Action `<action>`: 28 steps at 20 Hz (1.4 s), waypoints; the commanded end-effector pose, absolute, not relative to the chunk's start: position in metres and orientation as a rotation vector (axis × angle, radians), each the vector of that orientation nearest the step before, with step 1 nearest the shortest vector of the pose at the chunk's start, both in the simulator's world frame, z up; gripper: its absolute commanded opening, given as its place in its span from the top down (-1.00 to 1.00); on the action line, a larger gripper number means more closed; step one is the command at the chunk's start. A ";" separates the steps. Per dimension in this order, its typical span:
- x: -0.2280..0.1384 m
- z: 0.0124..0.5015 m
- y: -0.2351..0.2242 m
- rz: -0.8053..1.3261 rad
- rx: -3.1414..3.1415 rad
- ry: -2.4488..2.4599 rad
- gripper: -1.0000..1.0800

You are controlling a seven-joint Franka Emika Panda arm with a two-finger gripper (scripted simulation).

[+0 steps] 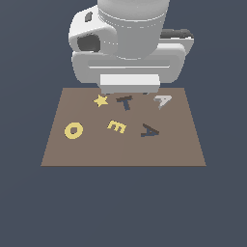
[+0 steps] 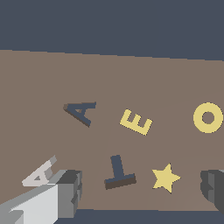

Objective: Insert a designated object into the corresponding slot on a board.

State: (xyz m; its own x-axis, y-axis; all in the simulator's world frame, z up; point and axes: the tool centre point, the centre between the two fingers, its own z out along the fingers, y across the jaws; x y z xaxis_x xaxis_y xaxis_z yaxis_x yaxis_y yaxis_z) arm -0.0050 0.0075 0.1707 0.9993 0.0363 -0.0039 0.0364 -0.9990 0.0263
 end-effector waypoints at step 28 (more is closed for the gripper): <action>-0.053 0.129 0.042 -0.004 3.063 -0.613 -0.92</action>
